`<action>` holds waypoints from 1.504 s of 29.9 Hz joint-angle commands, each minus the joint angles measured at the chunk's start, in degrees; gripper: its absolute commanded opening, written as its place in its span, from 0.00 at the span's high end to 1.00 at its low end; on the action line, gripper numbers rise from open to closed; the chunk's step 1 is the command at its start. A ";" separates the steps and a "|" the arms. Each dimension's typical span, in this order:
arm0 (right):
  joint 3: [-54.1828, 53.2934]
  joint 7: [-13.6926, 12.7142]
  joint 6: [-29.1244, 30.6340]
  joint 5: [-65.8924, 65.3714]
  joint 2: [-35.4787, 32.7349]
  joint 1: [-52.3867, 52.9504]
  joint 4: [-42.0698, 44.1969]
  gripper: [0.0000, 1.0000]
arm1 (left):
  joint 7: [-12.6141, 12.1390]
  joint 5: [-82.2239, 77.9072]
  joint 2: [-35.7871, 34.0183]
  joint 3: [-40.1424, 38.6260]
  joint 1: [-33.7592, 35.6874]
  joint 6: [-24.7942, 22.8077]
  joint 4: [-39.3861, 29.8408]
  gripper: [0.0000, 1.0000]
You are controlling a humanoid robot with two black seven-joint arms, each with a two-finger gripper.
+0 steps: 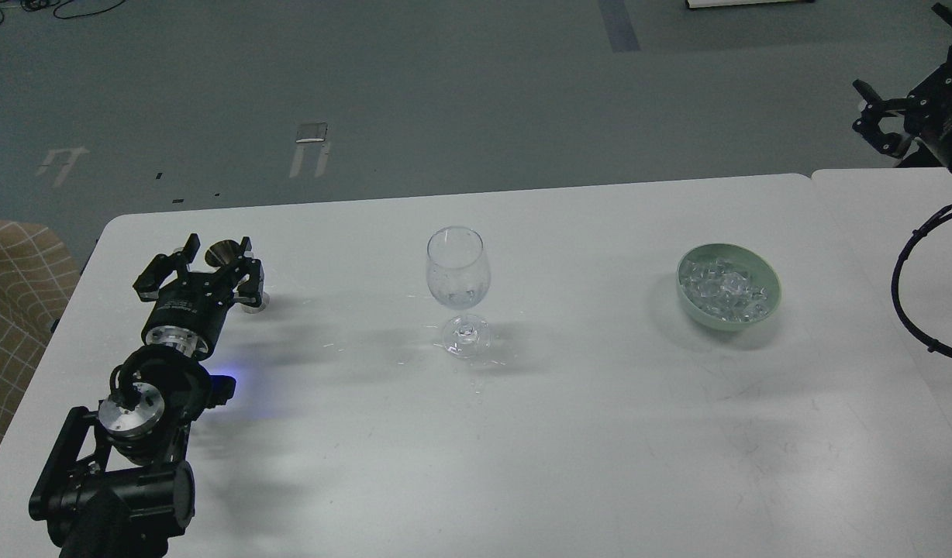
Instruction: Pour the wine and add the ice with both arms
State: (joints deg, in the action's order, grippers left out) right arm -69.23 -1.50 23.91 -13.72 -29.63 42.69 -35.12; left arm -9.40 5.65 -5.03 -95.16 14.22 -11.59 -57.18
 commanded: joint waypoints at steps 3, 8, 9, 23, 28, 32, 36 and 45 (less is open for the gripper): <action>-0.03 0.09 0.08 0.18 -0.87 -0.24 -2.49 0.00 | 0.17 -0.29 -1.74 0.23 0.01 1.92 -5.48 0.12; -0.21 0.00 0.26 0.18 -2.09 -0.42 -3.63 0.00 | -0.09 -0.82 -4.62 1.28 1.16 2.10 -9.43 0.08; -0.21 0.00 0.26 0.18 -2.18 -0.42 -3.64 0.00 | -0.09 -0.82 -5.42 2.07 1.51 2.01 -9.70 0.07; -0.12 0.79 0.79 -10.24 -10.09 1.69 -4.08 0.00 | -0.09 -7.67 -15.45 19.10 17.06 3.07 -8.13 0.03; -0.12 0.88 0.79 -22.90 -11.41 3.53 -4.16 0.00 | 0.00 -8.99 -15.45 25.37 19.88 3.07 -7.33 0.03; 0.14 1.32 0.88 -29.69 -11.33 4.59 -5.57 0.00 | 0.17 -9.08 -14.05 25.28 19.27 1.49 -7.60 0.03; 3.73 4.38 0.70 -39.07 -11.59 4.68 -10.56 0.00 | 0.35 -9.08 -13.43 25.20 18.83 0.78 -7.60 0.03; 12.08 8.88 0.70 -56.94 -13.87 4.41 -20.14 0.00 | -0.09 -8.03 -13.25 21.07 16.28 0.08 -7.60 0.10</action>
State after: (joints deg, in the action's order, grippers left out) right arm -60.94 7.25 24.53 -68.18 -42.28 47.08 -51.31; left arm -9.16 -2.50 -18.34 -72.61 31.88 -11.08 -64.79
